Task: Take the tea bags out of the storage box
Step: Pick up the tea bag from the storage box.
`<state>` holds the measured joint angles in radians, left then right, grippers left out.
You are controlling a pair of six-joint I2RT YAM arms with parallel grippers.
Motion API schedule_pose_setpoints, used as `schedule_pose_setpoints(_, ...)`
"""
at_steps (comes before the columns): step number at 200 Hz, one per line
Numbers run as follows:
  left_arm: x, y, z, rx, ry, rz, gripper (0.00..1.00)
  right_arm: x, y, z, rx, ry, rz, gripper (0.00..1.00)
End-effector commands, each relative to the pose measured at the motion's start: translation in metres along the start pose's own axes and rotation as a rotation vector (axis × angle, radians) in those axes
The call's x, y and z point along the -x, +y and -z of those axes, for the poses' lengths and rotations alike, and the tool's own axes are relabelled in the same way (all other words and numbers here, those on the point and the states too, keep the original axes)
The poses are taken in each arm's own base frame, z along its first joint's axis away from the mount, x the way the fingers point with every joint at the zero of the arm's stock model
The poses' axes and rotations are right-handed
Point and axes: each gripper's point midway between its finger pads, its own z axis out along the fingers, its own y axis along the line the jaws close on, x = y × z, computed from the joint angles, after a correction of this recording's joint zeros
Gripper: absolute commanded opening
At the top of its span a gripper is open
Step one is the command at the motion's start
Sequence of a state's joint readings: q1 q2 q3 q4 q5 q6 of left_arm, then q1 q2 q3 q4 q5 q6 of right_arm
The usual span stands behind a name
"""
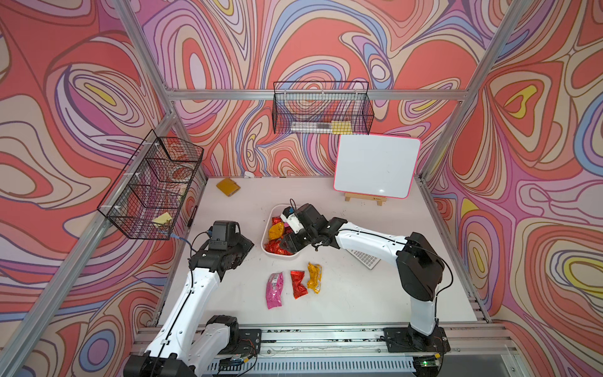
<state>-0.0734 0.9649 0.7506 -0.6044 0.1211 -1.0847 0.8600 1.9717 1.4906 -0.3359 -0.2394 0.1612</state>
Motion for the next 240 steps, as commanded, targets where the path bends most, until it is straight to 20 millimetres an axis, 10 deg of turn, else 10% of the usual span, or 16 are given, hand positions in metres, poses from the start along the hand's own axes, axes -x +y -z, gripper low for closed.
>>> schedule_pose_setpoints(1,-0.005,0.001,-0.003,-0.026,0.021,0.042,0.47,0.016,-0.004,-0.017,-0.028,-0.066,0.241,0.58)
schedule_pose_setpoints(63,-0.014,0.015,-0.002,-0.026,0.024,0.048,0.47,0.007,0.008,-0.052,0.051,0.003,0.292,0.54)
schedule_pose_setpoints(121,-0.018,0.019,0.002,-0.028,0.031,0.027,0.47,0.007,0.008,-0.059,0.061,0.006,0.298,0.29)
schedule_pose_setpoints(170,-0.020,0.014,0.006,-0.057,0.038,0.001,0.47,0.026,0.019,-0.042,0.079,-0.053,0.288,0.07)
schedule_pose_setpoints(240,-0.018,-0.003,0.016,-0.127,0.035,-0.081,0.49,0.063,0.049,0.021,0.159,-0.201,0.147,0.04)
